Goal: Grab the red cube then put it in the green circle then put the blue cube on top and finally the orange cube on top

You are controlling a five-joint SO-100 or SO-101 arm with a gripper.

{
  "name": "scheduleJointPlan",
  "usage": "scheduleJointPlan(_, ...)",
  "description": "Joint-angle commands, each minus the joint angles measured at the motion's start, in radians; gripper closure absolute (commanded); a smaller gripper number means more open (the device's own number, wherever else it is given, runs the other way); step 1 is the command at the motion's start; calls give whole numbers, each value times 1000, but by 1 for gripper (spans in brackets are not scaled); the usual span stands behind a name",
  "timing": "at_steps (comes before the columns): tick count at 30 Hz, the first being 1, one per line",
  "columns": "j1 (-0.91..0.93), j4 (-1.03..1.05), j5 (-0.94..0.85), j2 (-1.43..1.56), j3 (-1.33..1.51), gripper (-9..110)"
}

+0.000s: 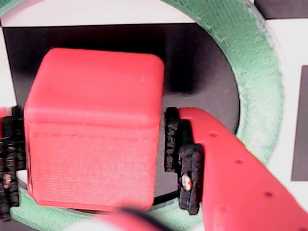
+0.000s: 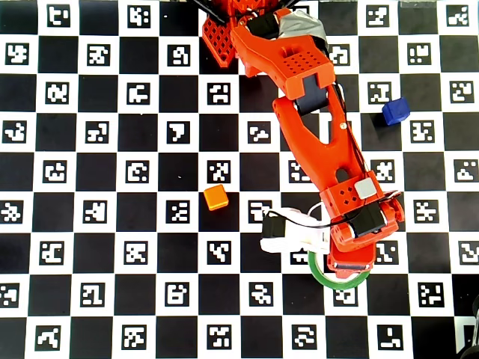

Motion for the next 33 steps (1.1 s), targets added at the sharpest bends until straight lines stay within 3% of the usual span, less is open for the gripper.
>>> scheduleJointPlan(1,-9,5,-5,29,-81,73)
scheduleJointPlan(16,-5,15,-9,52,-81,61)
scheduleJointPlan(33,5,38,-2,178,-28,58)
